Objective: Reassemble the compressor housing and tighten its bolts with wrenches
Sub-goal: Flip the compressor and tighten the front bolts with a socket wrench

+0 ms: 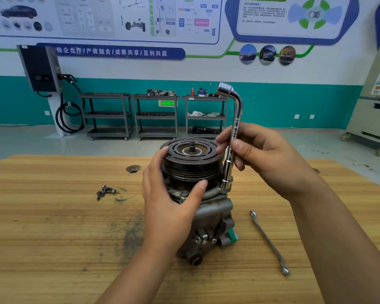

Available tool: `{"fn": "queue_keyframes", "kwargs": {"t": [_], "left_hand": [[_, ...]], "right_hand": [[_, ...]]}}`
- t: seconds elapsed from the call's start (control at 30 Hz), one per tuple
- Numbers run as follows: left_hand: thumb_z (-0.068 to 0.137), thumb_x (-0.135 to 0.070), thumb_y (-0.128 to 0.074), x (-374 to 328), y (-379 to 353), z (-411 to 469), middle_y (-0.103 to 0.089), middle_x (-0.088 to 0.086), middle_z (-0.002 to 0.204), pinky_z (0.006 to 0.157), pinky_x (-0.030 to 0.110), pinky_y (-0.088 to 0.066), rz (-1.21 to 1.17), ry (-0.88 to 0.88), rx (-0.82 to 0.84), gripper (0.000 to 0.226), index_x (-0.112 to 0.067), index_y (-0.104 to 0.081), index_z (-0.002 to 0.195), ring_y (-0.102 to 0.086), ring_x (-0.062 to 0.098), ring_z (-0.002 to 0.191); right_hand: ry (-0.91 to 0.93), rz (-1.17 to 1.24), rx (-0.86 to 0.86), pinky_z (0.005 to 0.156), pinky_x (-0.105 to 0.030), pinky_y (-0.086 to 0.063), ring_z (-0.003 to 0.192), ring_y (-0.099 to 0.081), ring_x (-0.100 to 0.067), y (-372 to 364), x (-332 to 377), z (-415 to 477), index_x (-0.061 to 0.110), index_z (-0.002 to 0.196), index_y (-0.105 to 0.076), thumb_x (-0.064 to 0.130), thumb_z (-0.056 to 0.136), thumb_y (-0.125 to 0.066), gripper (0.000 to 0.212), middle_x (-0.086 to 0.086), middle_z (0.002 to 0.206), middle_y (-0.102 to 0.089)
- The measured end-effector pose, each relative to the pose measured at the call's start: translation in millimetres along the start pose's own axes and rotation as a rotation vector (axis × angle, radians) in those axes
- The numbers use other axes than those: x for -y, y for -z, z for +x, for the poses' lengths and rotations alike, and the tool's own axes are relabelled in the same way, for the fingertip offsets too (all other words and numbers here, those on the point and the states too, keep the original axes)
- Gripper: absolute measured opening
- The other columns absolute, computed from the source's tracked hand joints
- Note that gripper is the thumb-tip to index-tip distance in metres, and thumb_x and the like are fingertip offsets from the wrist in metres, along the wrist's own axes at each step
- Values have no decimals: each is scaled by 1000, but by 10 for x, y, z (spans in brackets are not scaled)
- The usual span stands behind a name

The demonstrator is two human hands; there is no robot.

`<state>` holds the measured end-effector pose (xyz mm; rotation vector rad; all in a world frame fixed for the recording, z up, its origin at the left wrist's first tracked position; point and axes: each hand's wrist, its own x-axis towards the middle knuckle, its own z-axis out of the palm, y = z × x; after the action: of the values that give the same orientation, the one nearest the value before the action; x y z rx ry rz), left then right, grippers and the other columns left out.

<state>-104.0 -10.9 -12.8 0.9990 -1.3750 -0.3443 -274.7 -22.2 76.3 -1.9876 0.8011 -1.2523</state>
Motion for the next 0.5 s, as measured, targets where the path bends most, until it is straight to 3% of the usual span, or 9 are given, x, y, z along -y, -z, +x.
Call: {"fn": "queue_keyframes", "kwargs": {"t": [0.23, 0.3, 0.37, 0.43, 0.5], "left_hand": [[68, -53, -65, -68, 16, -16, -37, -15, 137, 107, 42, -35, 32, 30, 0, 70, -53, -29, 128, -34, 7, 130], [68, -62, -55, -162, 27, -19, -28, -9, 146, 110, 52, -28, 132, 9, -31, 71, -45, -32, 133, -23, 16, 138], [75, -60, -50, -323, 38, 12, -23, -7, 149, 110, 59, -21, 224, -134, -75, 69, -30, -38, 137, -14, 17, 142], [83, -52, -50, -580, 4, 83, -39, -12, 143, 109, 48, -32, 110, -237, -79, 66, -27, -32, 141, -31, 10, 137], [88, -44, -53, -872, -59, 211, -57, -16, 126, 97, 21, -44, -154, -176, -31, 65, -25, -26, 144, -51, -3, 118]], "right_hand": [[11, -26, -78, 51, -17, -46, 51, -51, -3, -49, 27, 19, 16, 86, -63, 1, 90, -52, 19, 5, 74, -70], [5, -24, -93, 51, -18, -46, 51, -52, -4, -51, 31, 16, 16, 85, -63, 1, 89, -54, 18, 5, 73, -70], [4, -21, -96, 50, -18, -47, 51, -52, -4, -43, 38, 15, 16, 86, -63, 2, 88, -55, 16, 6, 71, -69], [9, -23, -87, 50, -18, -46, 51, -53, -4, -43, 27, 19, 14, 87, -62, 2, 87, -56, 13, 8, 67, -67], [9, -6, -74, 49, -18, -45, 52, -53, -3, -51, 16, 22, 9, 89, -61, 3, 87, -57, 8, 9, 64, -64]]}}
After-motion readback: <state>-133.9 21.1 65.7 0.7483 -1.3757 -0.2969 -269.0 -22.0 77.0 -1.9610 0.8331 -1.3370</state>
